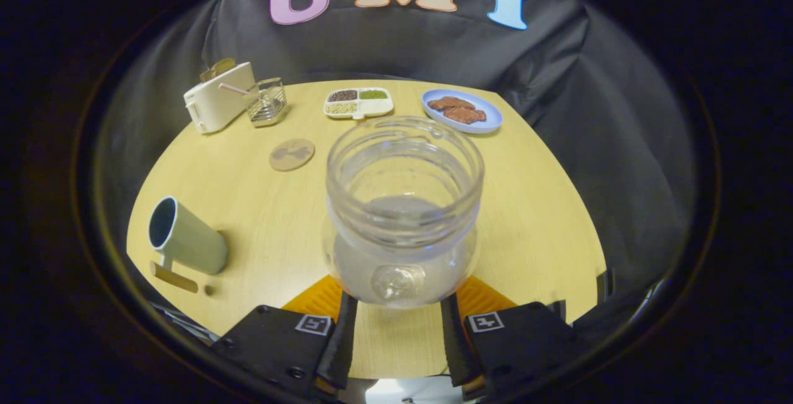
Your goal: Take the bottle from table, then pour the juice into the cup, finally place the bottle on the coaster
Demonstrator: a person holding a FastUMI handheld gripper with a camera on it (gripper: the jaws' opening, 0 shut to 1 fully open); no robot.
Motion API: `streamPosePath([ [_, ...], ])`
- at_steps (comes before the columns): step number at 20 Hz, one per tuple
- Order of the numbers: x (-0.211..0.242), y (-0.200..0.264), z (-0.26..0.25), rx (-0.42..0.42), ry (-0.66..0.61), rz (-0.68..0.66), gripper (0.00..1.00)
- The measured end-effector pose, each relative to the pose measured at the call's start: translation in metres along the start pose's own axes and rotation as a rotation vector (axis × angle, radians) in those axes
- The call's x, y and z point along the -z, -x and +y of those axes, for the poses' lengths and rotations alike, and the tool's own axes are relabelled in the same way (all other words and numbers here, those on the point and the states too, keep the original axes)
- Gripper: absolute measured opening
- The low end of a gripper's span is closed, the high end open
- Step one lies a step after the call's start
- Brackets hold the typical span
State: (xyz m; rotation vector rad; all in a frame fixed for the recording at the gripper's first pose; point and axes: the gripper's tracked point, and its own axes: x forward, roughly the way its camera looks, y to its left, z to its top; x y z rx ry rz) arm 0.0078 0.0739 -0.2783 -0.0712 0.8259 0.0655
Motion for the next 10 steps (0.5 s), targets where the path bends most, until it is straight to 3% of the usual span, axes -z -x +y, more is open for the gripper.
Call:
streamPosePath([
  [10, -0.025, 0.014, -0.003, 0.181, 0.051, -0.041, 0.65],
])
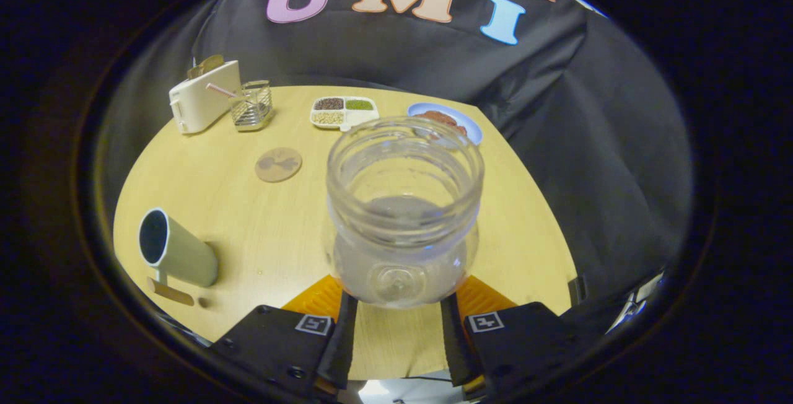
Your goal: Take the bottle from table, then pour the juice into the cup, finally place the bottle on the coaster
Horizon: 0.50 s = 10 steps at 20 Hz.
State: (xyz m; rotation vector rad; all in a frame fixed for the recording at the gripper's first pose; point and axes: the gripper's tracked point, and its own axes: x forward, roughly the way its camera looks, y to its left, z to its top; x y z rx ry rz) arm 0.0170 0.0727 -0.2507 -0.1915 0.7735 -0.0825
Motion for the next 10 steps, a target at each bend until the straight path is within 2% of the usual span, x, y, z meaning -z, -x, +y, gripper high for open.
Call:
streamPosePath([
  [2, -0.008, 0.002, -0.008, 0.073, 0.032, -0.023, 0.65],
  [10, -0.052, 0.019, 0.005, 0.15, 0.129, -0.154, 0.65],
])
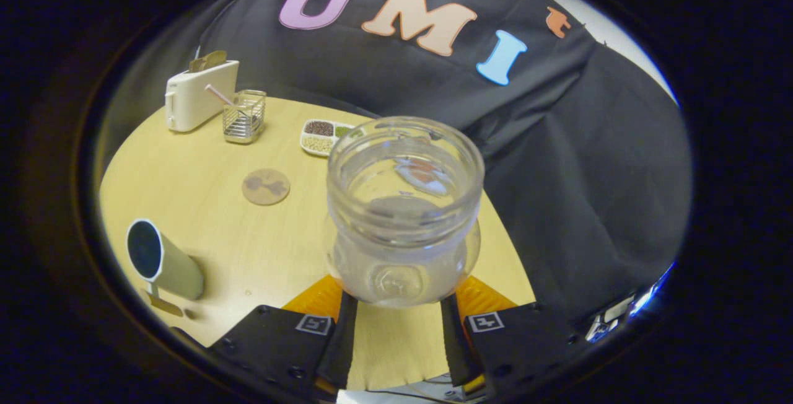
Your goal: Take the bottle from table, then pour the juice into the cup, finally place the bottle on the coaster
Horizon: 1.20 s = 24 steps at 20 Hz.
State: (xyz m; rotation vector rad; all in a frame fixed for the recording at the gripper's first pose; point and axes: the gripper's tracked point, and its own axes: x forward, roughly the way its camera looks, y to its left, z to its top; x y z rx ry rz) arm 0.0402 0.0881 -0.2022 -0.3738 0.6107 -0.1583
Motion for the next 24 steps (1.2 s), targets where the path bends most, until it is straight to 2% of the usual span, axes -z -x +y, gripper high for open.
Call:
streamPosePath([
  [12, -0.051, 0.02, 0.021, 0.124, 0.261, -0.183, 0.65],
  [24, -0.106, 0.049, 0.024, 0.35, 0.576, -0.406, 0.64],
])
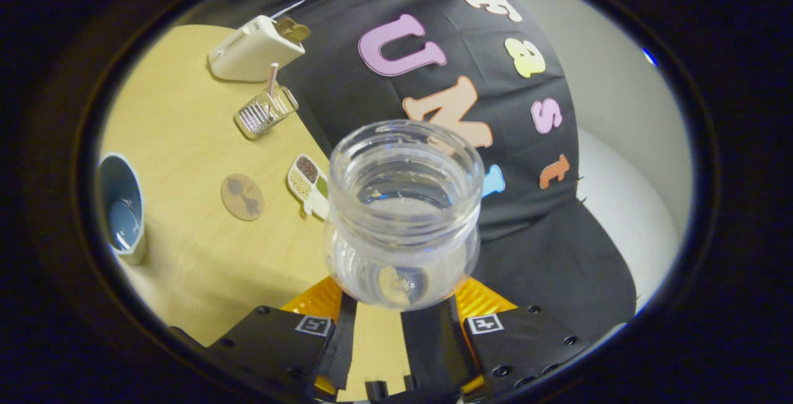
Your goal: Take the bottle from table, then pour the juice into the cup, finally place the bottle on the coaster
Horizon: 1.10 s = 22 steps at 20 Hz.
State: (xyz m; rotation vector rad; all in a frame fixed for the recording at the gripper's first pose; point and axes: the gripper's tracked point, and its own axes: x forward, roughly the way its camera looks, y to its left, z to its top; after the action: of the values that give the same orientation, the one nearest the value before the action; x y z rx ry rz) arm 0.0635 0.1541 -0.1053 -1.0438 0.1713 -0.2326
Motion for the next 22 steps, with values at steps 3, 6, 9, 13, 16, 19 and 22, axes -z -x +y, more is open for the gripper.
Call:
streamPosePath([
  [3, -0.011, 0.001, -0.004, 0.031, 0.046, -0.034, 0.64],
  [6, -0.017, 0.002, -0.008, 0.069, 0.098, -0.056, 0.64],
  [9, -0.02, -0.001, -0.012, 0.099, 0.146, -0.074, 0.64],
  [13, -0.025, -0.005, -0.02, 0.138, 0.209, -0.105, 0.64],
  [16, -0.03, -0.004, -0.023, 0.151, 0.244, -0.134, 0.64],
  [19, -0.036, -0.004, -0.025, 0.163, 0.259, -0.161, 0.64],
  [22, -0.044, -0.003, -0.028, 0.176, 0.274, -0.19, 0.64],
])
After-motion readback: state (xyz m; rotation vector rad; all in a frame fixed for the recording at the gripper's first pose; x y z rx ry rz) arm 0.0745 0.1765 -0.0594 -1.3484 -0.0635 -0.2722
